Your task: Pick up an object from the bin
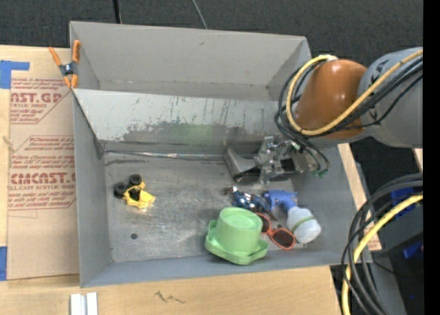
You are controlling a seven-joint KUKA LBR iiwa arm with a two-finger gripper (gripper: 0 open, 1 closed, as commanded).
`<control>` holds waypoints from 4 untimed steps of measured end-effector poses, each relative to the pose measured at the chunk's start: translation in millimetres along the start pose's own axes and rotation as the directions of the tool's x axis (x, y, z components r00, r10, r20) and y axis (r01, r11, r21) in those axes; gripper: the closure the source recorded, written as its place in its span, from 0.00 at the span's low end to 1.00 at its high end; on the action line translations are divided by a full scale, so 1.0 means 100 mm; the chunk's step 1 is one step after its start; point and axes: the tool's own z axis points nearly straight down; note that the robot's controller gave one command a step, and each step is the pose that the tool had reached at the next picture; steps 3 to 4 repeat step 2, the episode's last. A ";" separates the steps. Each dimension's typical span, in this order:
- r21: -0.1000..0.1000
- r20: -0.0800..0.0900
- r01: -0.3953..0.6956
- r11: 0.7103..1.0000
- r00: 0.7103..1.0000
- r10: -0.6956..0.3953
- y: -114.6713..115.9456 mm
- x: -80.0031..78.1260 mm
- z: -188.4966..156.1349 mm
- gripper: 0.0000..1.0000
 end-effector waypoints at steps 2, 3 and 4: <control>0.000 0.000 0.000 1.000 1.000 0.000 0.00 0.00 0.00 1.00; 0.000 0.000 0.000 1.000 1.000 0.000 0.00 0.00 0.00 1.00; 0.000 0.000 0.000 1.000 1.000 0.000 0.00 0.00 0.00 1.00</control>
Offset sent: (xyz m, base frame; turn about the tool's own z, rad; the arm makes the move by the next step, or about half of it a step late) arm -0.0017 0.0118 0.1009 -0.0163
